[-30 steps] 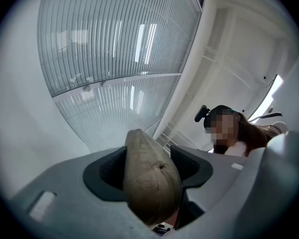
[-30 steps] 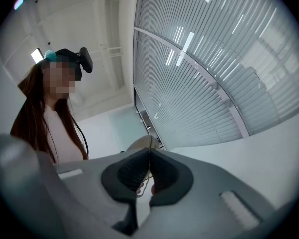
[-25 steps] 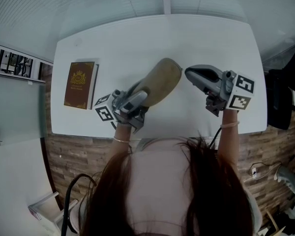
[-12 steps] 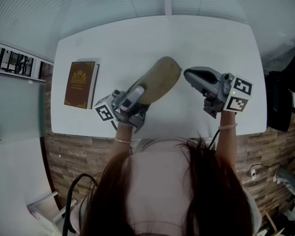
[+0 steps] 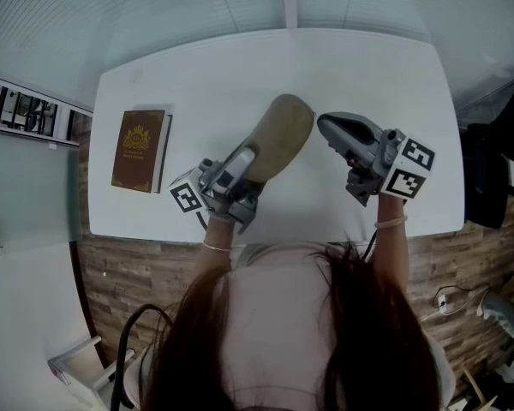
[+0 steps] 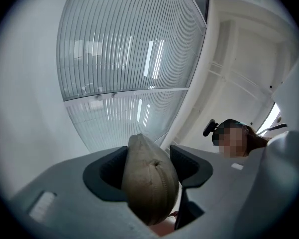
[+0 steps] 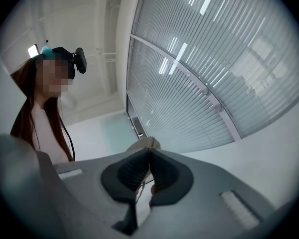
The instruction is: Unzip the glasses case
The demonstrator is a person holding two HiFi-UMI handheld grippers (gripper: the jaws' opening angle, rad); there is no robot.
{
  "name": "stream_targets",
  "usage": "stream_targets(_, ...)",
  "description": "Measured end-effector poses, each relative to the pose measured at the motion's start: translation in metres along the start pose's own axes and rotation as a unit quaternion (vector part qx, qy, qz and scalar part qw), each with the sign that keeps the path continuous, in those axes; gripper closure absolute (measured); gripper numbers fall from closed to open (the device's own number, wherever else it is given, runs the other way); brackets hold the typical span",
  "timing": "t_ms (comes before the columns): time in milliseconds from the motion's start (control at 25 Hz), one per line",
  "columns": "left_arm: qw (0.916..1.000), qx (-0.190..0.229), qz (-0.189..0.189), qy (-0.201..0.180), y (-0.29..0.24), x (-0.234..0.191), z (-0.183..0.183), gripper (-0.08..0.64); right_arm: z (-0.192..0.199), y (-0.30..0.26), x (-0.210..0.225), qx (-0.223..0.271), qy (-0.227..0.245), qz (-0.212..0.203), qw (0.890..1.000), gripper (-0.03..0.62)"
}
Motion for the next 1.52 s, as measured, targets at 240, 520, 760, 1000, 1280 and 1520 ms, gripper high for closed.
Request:
stream_targets(240,0.9992,-0.037,-0.009,0.010,0.001,-0.002,0.004,0.279,-0.003,-0.003,0.001,0.002,0.004,0.000,1.000,0.588)
stream_targets(520,0.9958,-0.089,-0.022,-0.002,-0.004,-0.002,0.016,0.278,-0.008,-0.007,0.001,0.015,0.004,-0.002,1.000,0.588)
stream_targets(760,0.9873,-0.156,-0.028,-0.007,-0.013,-0.002,0.035,0.278,-0.010,-0.012,-0.001,0.014,0.005,-0.006,1.000,0.589)
stream_targets(1000,0.9827,-0.183,-0.020,-0.022,-0.025,-0.001,0.041,0.275,-0.006,-0.019,0.000,0.006,0.006,0.007,1.000,0.589)
stream_targets(1280,0.9907,-0.133,-0.024,-0.013,-0.025,-0.005,0.043,0.282,-0.008,-0.020,0.003,0.020,0.000,0.015,1.000,0.589)
stream_targets(1520,0.9978,-0.038,0.000,0.054,-0.019,-0.010,0.046,0.285,-0.013,-0.020,0.006,0.026,-0.003,0.006,1.000,0.589)
Point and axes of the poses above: the fingertips, and each gripper's own axes: y backward along the fingers, x to its right, z out of its underside, the point moved 9 cm from there along y, backward along the fingers, and after that the axes turned 2 degrees about z, right-handed, at the moved point
